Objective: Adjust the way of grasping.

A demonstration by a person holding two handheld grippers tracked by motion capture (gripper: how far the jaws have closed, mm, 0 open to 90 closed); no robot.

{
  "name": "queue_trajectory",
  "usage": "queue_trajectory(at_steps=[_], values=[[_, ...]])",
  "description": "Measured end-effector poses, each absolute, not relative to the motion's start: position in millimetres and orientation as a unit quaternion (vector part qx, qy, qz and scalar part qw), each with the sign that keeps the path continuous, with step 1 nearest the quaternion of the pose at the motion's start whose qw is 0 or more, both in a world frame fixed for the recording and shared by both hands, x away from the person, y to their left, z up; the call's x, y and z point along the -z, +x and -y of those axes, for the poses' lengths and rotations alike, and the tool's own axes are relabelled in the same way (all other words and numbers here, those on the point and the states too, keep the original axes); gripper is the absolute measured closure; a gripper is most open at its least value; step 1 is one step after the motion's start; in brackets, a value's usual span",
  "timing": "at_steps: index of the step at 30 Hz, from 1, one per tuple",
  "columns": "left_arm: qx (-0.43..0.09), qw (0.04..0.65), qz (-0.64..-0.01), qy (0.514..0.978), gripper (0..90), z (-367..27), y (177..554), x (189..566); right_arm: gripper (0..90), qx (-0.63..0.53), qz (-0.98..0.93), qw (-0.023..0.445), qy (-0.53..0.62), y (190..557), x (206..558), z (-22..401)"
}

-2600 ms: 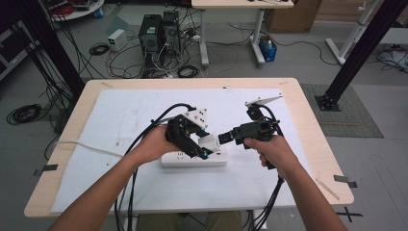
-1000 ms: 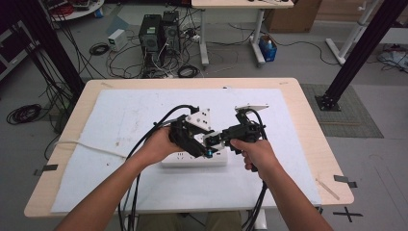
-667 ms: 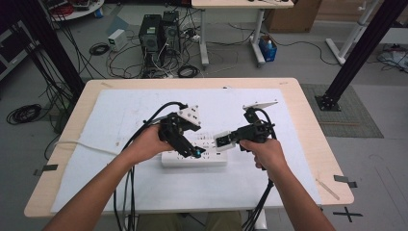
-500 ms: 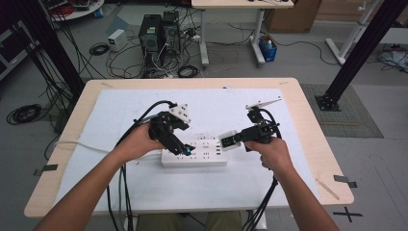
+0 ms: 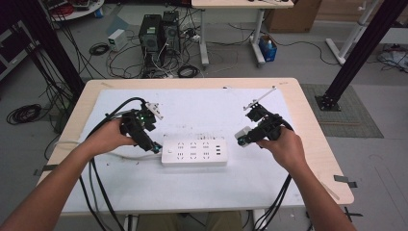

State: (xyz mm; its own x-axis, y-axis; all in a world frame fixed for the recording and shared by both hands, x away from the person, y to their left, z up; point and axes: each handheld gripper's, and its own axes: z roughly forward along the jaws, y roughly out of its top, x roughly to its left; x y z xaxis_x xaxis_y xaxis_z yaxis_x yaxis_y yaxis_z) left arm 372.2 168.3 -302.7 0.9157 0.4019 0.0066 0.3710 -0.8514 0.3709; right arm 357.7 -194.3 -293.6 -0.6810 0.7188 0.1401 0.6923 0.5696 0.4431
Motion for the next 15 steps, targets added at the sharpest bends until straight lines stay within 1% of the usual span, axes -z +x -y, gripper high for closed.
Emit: queue_trajectory(at_steps=[4,7,15], values=[[-0.036,0.156,-0.207,0.965,21.3,-184,373,300,62.0,-0.215,-0.892,0.035,0.395,362,292,204],[-0.045,0.142,-0.215,0.965,21.3,-193,373,299,62.1,-0.205,-0.892,0.040,0.401,363,290,212],[-0.044,0.132,-0.229,0.963,21.3,-207,364,300,62.0,-0.192,-0.897,0.053,0.395,366,279,228]])
